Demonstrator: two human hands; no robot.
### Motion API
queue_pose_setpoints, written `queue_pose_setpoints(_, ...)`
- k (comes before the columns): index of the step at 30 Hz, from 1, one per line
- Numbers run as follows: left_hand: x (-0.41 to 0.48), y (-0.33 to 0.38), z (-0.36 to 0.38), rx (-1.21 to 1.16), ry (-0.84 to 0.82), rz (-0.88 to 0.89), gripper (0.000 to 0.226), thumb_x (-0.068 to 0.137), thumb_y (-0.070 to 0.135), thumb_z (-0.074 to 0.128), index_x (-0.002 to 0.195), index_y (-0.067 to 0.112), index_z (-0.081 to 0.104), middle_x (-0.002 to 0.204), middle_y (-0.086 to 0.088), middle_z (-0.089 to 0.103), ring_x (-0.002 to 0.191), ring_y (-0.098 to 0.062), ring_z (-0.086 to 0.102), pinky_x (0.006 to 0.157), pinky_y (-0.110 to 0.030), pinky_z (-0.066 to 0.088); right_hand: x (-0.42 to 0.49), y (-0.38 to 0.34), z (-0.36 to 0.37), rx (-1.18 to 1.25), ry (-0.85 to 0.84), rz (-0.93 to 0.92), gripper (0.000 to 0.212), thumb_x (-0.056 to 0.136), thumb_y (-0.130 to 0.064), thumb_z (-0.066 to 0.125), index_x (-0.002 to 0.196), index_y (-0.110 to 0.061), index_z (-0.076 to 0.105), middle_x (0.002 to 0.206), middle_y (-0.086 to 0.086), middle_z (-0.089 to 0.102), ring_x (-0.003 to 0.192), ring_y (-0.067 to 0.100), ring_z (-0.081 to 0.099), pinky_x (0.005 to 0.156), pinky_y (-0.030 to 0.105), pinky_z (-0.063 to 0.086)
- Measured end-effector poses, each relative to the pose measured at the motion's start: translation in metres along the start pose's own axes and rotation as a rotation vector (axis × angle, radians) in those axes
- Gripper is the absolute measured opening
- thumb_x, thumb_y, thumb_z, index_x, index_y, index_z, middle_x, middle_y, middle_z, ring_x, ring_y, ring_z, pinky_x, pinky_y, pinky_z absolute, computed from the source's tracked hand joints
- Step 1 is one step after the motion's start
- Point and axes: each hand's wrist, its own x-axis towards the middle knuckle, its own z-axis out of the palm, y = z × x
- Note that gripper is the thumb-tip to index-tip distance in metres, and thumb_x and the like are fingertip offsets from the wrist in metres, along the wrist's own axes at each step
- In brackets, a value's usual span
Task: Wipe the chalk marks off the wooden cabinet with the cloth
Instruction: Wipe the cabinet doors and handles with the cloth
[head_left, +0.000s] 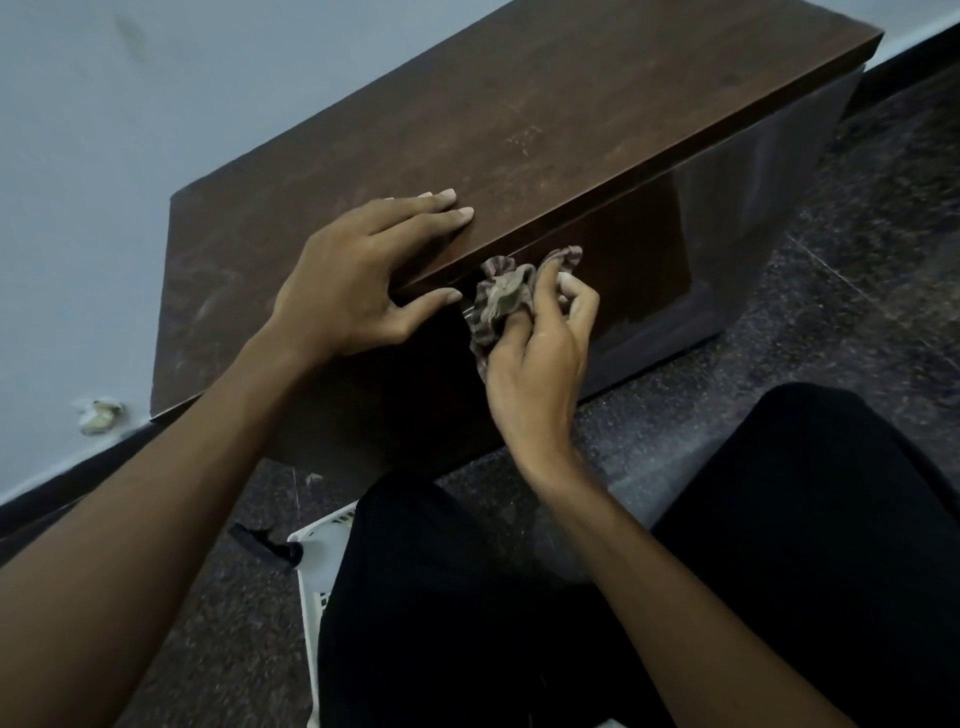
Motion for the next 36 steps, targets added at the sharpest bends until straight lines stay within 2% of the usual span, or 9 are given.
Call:
queue_pose_setpoints(3, 0.0, 0.0, 0.0, -0.006, 0.003, 0.002, 0.062, 0.091, 0.043, 0.074, 0.147, 0.021, 0.056, 0.152, -0.001, 0.055, 0.139, -0.02, 0.054, 0.11, -0.047, 0.049, 0.003, -0.004, -0.001, 0.127, -0.023, 0.177, 0.051, 0.102, -0.008, 0.044, 0.152, -0.012, 0.038, 0.115, -0.007, 0.04, 0.094, -0.014, 0.047, 0.081, 0.001, 0.04)
queue_pose_setpoints(5, 0.0, 0.0, 0.0, -0.011, 0.005, 0.0, 0.062, 0.091, 0.044, 0.073, 0.147, 0.021, 0.057, 0.152, -0.001, 0.055, 0.139, -0.02, 0.054, 0.11, -0.047, 0.049, 0.006, -0.004, -0.002, 0.11, -0.053, 0.189, 0.05, 0.103, -0.01, 0.043, 0.152, -0.013, 0.038, 0.113, -0.008, 0.039, 0.09, -0.019, 0.046, 0.077, -0.001, 0.038)
queue_pose_setpoints(8, 0.001, 0.001, 0.0, -0.013, -0.001, 0.007, 0.062, 0.091, 0.043, 0.073, 0.147, 0.02, 0.057, 0.152, -0.001, 0.055, 0.139, -0.02, 0.054, 0.11, -0.047, 0.049, -0.002, -0.006, -0.005, -0.056, -0.073, 0.041, 0.051, 0.101, -0.012, 0.044, 0.152, -0.012, 0.038, 0.12, -0.002, 0.041, 0.089, -0.003, 0.052, 0.076, 0.009, 0.046)
queue_pose_setpoints(12, 0.002, 0.002, -0.001, -0.009, 0.0, 0.003, 0.062, 0.091, 0.043, 0.074, 0.146, 0.02, 0.057, 0.152, -0.001, 0.055, 0.139, -0.02, 0.054, 0.11, -0.047, 0.049, -0.022, 0.021, 0.001, -0.291, -0.104, -0.078, 0.061, 0.095, -0.013, 0.047, 0.154, -0.013, 0.032, 0.124, 0.004, 0.041, 0.092, 0.021, 0.056, 0.072, 0.041, 0.056)
queue_pose_setpoints(16, 0.002, 0.001, -0.001, 0.004, -0.017, 0.003, 0.063, 0.092, 0.043, 0.074, 0.147, 0.02, 0.056, 0.153, 0.0, 0.054, 0.141, -0.019, 0.052, 0.112, -0.047, 0.048, -0.018, 0.041, -0.005, -0.178, -0.073, -0.133, 0.058, 0.093, -0.01, 0.041, 0.151, -0.011, 0.038, 0.121, 0.005, 0.046, 0.091, 0.022, 0.056, 0.067, 0.038, 0.056)
queue_pose_setpoints(20, 0.002, 0.0, 0.001, 0.02, -0.022, -0.001, 0.062, 0.093, 0.044, 0.073, 0.147, 0.02, 0.056, 0.154, 0.001, 0.053, 0.143, -0.017, 0.051, 0.115, -0.047, 0.044, -0.014, 0.039, -0.012, -0.014, 0.022, -0.259, 0.055, 0.089, 0.002, 0.043, 0.144, 0.0, 0.047, 0.122, 0.005, 0.045, 0.098, 0.025, 0.056, 0.076, 0.039, 0.054)
queue_pose_setpoints(25, 0.003, 0.002, 0.002, 0.03, -0.016, 0.018, 0.06, 0.094, 0.042, 0.074, 0.145, 0.015, 0.058, 0.151, -0.002, 0.055, 0.142, -0.019, 0.052, 0.117, -0.05, 0.042, 0.014, 0.04, -0.019, 0.002, 0.025, -0.19, 0.058, 0.086, 0.0, 0.043, 0.143, -0.007, 0.051, 0.12, 0.008, 0.052, 0.105, 0.02, 0.056, 0.08, 0.037, 0.055)
queue_pose_setpoints(31, 0.006, 0.007, 0.002, 0.06, -0.011, 0.019, 0.058, 0.093, 0.039, 0.075, 0.14, 0.008, 0.061, 0.148, -0.009, 0.057, 0.138, -0.024, 0.056, 0.115, -0.054, 0.042, 0.011, 0.062, -0.028, 0.086, 0.039, -0.077, 0.063, 0.075, 0.004, 0.043, 0.135, -0.005, 0.059, 0.112, 0.007, 0.055, 0.091, 0.014, 0.054, 0.072, 0.033, 0.054)
queue_pose_setpoints(36, 0.011, 0.015, -0.001, 0.025, -0.036, 0.03, 0.059, 0.094, 0.035, 0.074, 0.139, 0.0, 0.059, 0.146, -0.013, 0.056, 0.137, -0.025, 0.056, 0.114, -0.054, 0.045, 0.022, 0.097, -0.04, 0.282, -0.18, 0.118, 0.061, 0.083, 0.013, 0.042, 0.137, -0.009, 0.059, 0.115, 0.005, 0.054, 0.1, 0.019, 0.058, 0.081, 0.023, 0.052)
